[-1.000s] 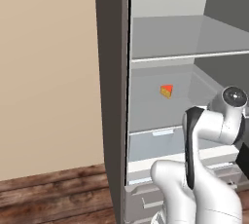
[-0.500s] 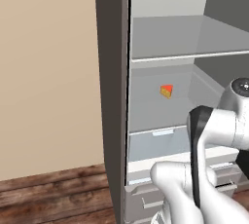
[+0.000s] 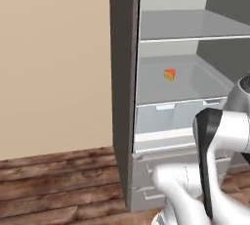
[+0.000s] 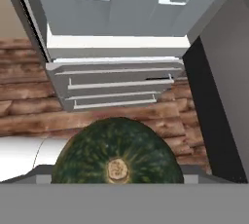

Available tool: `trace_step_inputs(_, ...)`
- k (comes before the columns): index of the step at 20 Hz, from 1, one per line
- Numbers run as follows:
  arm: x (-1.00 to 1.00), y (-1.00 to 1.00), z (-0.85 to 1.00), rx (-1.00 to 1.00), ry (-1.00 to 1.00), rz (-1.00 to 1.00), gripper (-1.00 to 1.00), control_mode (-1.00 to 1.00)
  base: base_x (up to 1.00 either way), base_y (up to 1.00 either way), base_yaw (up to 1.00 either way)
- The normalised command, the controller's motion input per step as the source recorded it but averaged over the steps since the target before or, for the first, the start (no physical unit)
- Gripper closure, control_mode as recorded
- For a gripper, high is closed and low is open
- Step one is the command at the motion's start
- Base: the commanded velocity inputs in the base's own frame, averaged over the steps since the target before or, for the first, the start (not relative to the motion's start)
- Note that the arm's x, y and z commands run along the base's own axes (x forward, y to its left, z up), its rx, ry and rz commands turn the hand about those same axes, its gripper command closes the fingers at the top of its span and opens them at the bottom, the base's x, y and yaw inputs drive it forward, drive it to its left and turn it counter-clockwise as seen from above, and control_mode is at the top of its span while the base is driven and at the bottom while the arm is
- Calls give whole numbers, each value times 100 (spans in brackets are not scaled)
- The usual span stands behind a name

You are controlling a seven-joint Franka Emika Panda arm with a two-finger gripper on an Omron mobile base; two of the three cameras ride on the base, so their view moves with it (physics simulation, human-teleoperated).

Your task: Take the cheese, fish, and squash from the fridge and place them on the plate on the dining counter to create an appetizer plate.

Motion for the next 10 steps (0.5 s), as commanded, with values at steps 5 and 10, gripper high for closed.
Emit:
trace_step_inputs(5,0,0,0,0,0,0,100,100,-85,79,15)
trace_step_inputs(10,0,0,0,0,0,0,100,100,-50,96,28)
